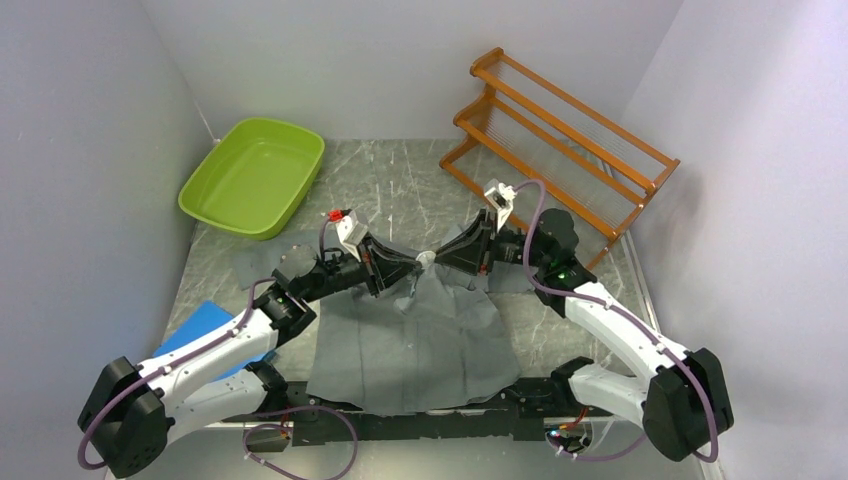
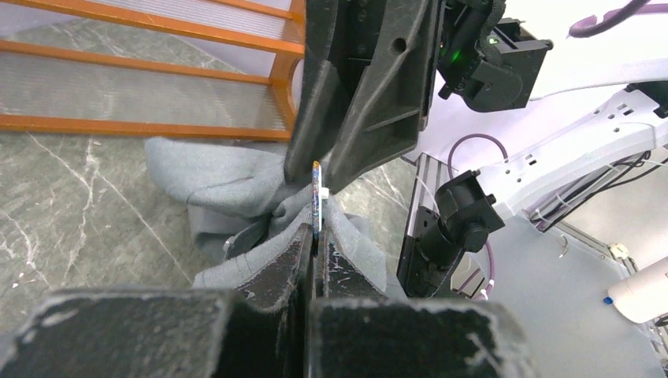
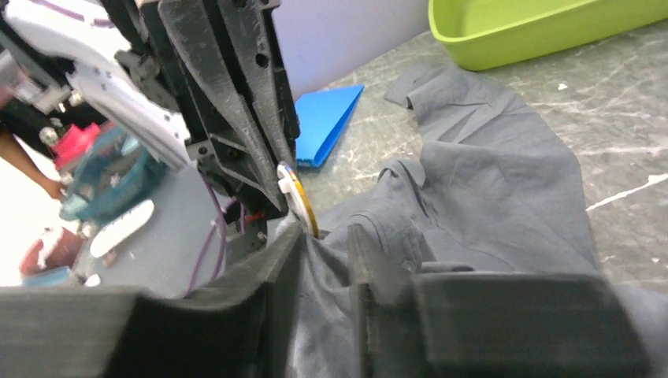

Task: Pin the brooch onto the clothing
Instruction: Pin the brooch to the clothes.

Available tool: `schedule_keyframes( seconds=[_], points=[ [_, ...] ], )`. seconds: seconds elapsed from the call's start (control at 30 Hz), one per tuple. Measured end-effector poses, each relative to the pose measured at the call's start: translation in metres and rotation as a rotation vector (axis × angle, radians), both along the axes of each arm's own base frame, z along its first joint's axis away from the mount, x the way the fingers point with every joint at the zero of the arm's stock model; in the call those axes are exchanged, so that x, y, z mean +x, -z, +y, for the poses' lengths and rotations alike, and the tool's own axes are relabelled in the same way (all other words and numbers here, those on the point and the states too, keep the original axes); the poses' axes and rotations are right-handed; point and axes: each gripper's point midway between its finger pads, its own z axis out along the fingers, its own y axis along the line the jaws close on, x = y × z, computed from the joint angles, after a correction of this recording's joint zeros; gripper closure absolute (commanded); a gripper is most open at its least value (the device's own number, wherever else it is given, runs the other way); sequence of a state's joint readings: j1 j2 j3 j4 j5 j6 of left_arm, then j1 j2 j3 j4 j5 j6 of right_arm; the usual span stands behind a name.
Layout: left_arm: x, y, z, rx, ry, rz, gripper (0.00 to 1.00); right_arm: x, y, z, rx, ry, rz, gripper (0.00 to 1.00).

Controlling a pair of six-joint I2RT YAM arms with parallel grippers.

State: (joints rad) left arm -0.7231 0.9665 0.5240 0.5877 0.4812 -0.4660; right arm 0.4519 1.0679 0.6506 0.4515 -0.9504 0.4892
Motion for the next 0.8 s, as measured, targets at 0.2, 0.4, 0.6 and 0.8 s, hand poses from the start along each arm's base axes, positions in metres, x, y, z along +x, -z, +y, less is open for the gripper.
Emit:
schedule_keyframes(
  seconds=[0.2,0.4,0.6,0.8],
  points=[
    [0.0,0.007,0.001,0.028,0.003,0.01,0.97,0.016,-0.001,-0.012,0.027,0.082,-0.036,0.1],
    [0.007,0.01,0.002,0.103,-0.024,0.033,0.97,0.019,-0.012,-0.017,0.038,0.137,-0.08,0.0],
    [0.029,0.014,-0.006,0.226,-0.125,0.055,0.97,0.042,0.006,-0.026,-0.019,0.284,0.01,0.0],
    [0.035,0.039,-0.025,0.429,-0.274,0.049,0.97,0.075,0.035,-0.056,-0.096,0.52,0.142,0.0]
  ],
)
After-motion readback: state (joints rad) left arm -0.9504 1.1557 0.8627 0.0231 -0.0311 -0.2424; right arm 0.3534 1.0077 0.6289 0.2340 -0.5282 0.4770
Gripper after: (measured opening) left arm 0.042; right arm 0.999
